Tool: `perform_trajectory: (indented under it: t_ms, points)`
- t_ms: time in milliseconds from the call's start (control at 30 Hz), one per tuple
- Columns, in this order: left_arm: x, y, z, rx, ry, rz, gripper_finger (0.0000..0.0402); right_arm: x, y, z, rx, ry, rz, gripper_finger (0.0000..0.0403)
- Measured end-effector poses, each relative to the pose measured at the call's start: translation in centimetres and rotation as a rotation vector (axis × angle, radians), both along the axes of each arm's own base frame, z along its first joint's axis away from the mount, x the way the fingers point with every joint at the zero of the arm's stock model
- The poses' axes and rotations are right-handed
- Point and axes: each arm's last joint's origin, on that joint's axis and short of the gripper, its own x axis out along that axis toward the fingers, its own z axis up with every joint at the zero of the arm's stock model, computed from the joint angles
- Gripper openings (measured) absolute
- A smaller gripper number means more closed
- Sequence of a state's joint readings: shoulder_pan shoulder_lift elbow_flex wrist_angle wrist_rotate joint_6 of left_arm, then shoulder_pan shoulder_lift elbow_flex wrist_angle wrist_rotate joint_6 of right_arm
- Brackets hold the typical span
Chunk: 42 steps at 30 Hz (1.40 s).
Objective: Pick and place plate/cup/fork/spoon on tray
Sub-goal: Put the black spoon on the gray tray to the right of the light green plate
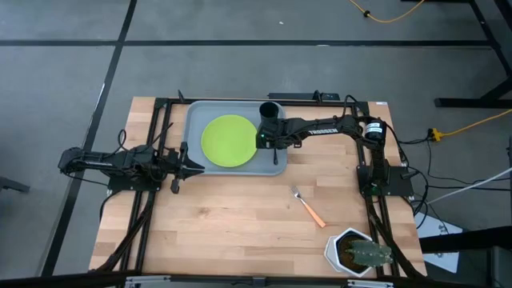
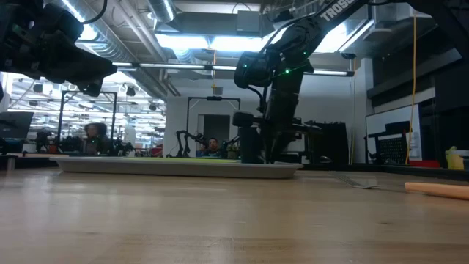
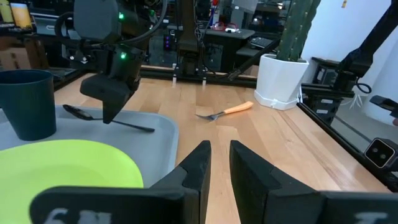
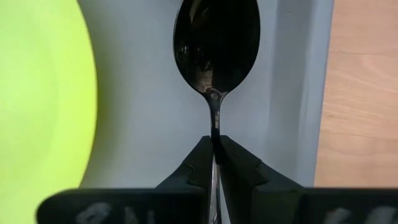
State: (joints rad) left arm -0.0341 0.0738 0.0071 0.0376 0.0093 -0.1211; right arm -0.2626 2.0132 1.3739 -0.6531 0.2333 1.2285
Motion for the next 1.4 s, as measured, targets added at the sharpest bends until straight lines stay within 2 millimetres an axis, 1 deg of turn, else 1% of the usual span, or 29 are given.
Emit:
perform_trajectory:
  t_ms: [200,467,833,967,1033,1100,1167,1300,1400]
  points:
    - [0.0,0.0,0.0,0.000,0.000,0.001,0.0053,-0.1,0.0,0.0,0.002,0.010,0.000,0.0036]
    - [0.0,0.0,0.0,0.000,0.000,0.001,0.0053,-0.1,0.0,0.0,0.002,0.012,0.000,0.0059]
    - [0.0,0.0,0.0,0.000,0.000,0.000,0.0053,0.0,0.0,0.0,0.001,0.005,0.003,0.0060]
    - [0.0,0.0,0.0,0.000,0.000,0.000,0.0053,0.0,0.1,0.0,0.026,-0.005,0.016,0.0060]
    - [0.0,0.0,0.0,0.000,0.000,0.001,0.0053,0.2,0.1,0.1,0.030,-0.020,0.065,0.0060]
    - [0.0,0.0,0.0,0.000,0.000,0.000,0.0053,0.6,0.0,0.2,0.002,-0.030,0.166,0.0060]
    - [0.0,0.0,0.0,0.000,0.000,0.000,0.0053,0.8,0.0,0.6,-0.016,-0.051,0.197,0.0060]
    - [0.0,0.0,0.0,0.000,0.000,0.001,0.0053,1.4,0.0,2.5,-0.081,-0.087,0.235,0.0060]
    - [0.0,0.0,0.0,0.000,0.000,0.000,0.0053,1.6,0.4,2.7,-0.119,-0.073,0.258,0.0060]
